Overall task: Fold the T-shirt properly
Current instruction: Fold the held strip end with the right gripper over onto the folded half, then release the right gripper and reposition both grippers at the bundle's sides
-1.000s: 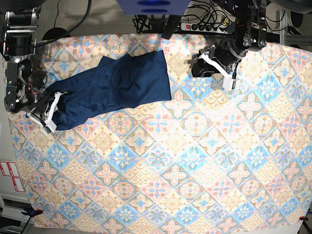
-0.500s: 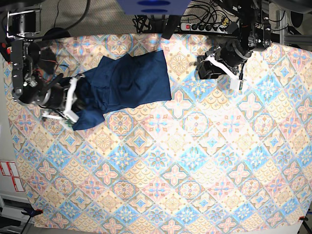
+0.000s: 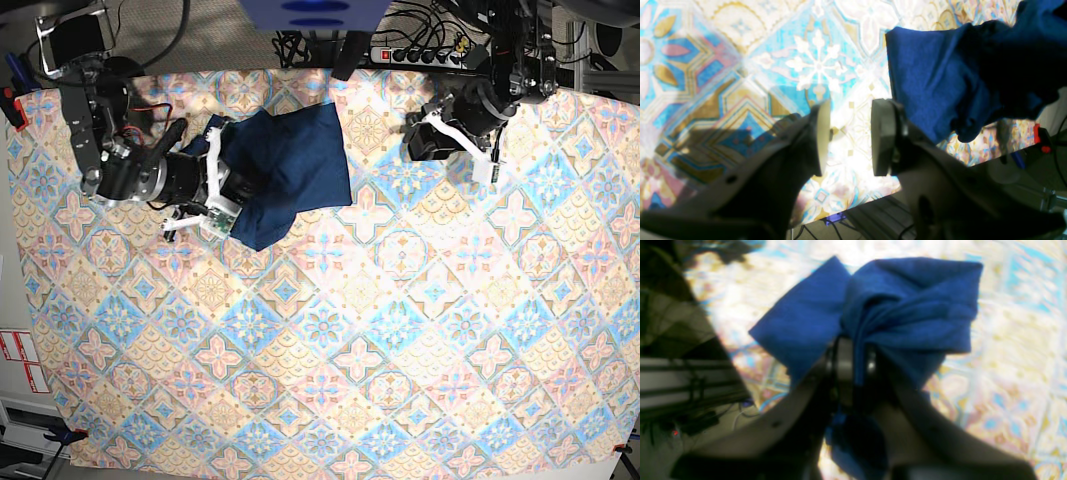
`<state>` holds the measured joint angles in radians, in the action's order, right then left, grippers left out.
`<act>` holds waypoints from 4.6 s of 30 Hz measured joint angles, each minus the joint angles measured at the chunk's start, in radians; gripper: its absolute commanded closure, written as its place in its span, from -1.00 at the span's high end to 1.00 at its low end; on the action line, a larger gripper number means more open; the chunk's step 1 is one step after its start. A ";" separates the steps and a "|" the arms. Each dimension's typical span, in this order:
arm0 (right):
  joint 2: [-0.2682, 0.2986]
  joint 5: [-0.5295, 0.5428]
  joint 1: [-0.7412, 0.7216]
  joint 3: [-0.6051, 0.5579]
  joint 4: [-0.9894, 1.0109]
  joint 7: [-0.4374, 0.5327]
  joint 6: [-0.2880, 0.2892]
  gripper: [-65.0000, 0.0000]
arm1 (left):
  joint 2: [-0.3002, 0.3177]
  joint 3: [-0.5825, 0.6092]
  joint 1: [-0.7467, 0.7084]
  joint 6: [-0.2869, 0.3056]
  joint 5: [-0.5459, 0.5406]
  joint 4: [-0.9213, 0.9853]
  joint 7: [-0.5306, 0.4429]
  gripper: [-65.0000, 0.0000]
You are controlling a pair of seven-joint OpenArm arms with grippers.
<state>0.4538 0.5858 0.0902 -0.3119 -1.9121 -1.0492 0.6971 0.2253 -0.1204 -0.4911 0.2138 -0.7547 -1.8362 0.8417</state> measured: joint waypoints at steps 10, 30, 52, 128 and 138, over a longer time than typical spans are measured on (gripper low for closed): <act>-0.076 0.002 -0.055 -0.100 -0.019 0.008 0.000 -0.98 | -0.001 -0.002 0.000 0.000 0.004 0.000 0.000 -0.39; -0.199 -0.216 -0.046 -0.159 0.008 0.008 0.003 -0.40 | -0.002 -0.002 -0.002 0.001 0.005 0.000 0.000 -0.39; -0.112 -0.334 0.037 0.348 0.236 0.014 -0.002 -0.55 | -0.001 -0.002 0.003 0.001 0.002 0.000 0.000 -0.39; -0.121 -0.562 -0.103 -0.050 0.126 0.051 0.002 -0.61 | 0.127 0.496 0.142 0.001 0.275 0.130 0.007 -0.39; -0.185 -0.571 -0.109 -0.080 0.132 0.045 0.002 -0.61 | 0.088 0.512 0.123 0.008 0.262 -0.048 -0.003 -0.39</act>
<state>0.2687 0.0143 -0.0193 -0.3920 -1.7798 -1.0039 0.6987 0.3134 0.3912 -0.3679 0.2222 -0.4927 -1.8847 0.8387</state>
